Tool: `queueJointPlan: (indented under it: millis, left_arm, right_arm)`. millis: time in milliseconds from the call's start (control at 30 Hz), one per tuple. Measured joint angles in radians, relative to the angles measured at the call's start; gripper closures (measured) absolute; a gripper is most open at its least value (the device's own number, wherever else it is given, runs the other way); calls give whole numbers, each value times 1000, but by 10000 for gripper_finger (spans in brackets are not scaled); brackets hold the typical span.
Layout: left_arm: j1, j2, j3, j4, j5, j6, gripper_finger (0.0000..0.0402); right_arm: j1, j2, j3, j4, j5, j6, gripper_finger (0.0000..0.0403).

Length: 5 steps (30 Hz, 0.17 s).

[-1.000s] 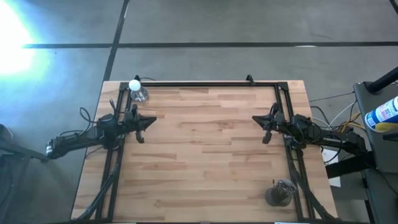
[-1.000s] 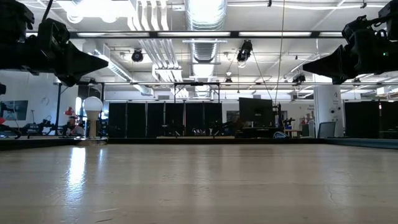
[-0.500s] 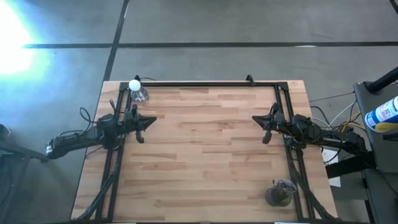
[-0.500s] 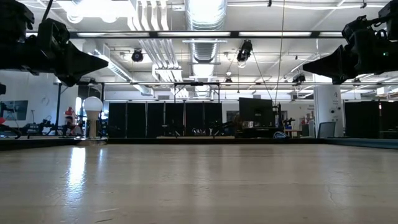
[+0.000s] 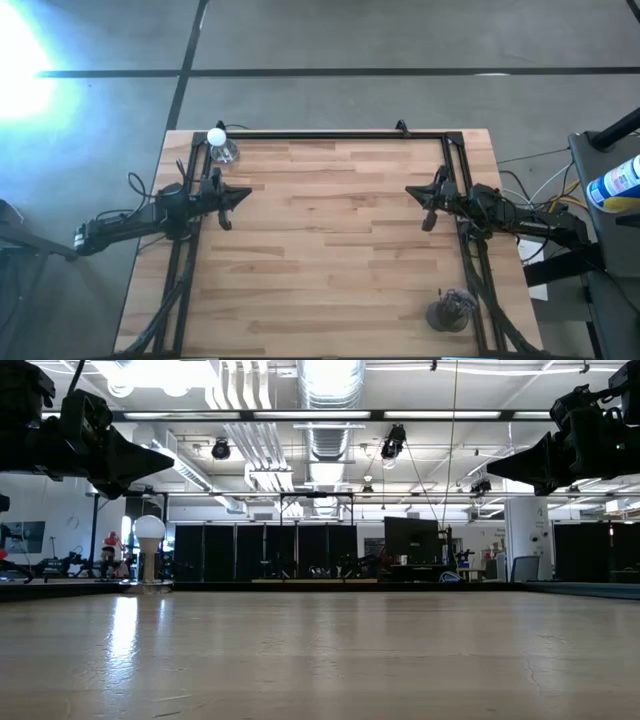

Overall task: Pick & Place Makeup Brushes
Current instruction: Return to Home Position

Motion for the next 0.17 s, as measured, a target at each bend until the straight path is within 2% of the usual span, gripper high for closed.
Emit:
queueJointPlan:
  millis: [167]
  left_arm:
    - [0, 0, 0, 0, 0, 0, 402]
  right_arm:
    - [0, 0, 0, 0, 0, 0, 394]
